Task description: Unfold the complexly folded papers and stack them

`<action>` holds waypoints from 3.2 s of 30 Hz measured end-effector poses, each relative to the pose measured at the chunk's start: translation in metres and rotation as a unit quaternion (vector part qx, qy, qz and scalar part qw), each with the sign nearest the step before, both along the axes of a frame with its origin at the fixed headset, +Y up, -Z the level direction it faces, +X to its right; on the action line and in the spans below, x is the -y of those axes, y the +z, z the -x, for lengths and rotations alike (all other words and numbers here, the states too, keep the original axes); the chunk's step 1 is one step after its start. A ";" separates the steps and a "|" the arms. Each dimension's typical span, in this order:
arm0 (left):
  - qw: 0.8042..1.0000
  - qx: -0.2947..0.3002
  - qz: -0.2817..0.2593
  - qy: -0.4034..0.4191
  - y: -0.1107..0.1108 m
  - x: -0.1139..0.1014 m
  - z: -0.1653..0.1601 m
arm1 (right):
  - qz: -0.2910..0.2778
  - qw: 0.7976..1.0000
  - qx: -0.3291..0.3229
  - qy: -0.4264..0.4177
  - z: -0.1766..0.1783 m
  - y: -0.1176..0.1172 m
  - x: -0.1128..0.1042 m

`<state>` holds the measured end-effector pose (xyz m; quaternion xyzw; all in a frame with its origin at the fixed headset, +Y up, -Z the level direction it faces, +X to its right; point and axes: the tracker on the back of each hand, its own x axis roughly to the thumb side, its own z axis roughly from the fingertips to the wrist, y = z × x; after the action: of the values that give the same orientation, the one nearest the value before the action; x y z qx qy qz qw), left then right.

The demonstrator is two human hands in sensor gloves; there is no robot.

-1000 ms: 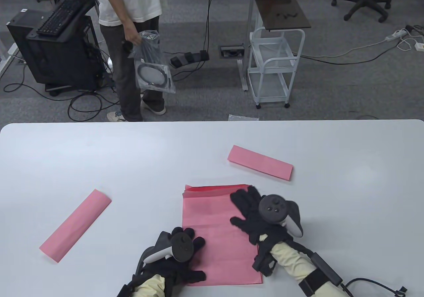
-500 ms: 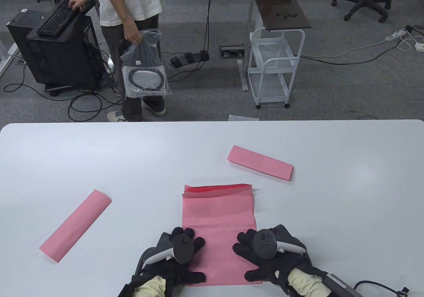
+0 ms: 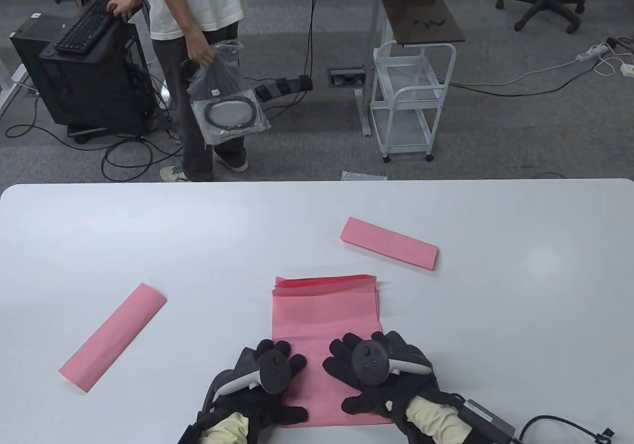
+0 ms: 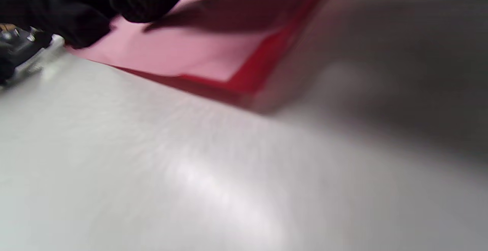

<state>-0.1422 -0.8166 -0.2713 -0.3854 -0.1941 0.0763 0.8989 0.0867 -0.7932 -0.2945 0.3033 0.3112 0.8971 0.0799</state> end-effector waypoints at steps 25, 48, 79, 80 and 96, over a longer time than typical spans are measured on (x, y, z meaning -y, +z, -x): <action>1.000 0.003 0.001 0.001 0.000 -0.001 -0.001 | 0.007 1.000 0.011 0.004 0.007 -0.034 0.001; 1.000 0.007 0.000 0.002 0.000 -0.001 -0.001 | 0.049 0.965 0.256 -0.033 -0.013 -0.142 0.003; 0.997 0.044 -0.037 0.045 0.013 -0.026 -0.058 | 0.057 0.995 0.085 -0.018 -0.062 0.017 0.009; 0.997 0.046 -0.033 0.054 0.017 -0.025 -0.066 | 0.055 0.995 0.085 -0.018 -0.062 0.018 0.009; 0.997 -0.042 0.012 -0.065 0.009 -0.018 0.031 | 0.060 0.994 0.087 -0.017 -0.063 0.018 0.010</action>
<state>-0.1727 -0.7983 -0.2628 -0.4043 -0.1293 0.0361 0.9047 0.1497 -0.8035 -0.2770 0.2244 0.3511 0.8983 0.1396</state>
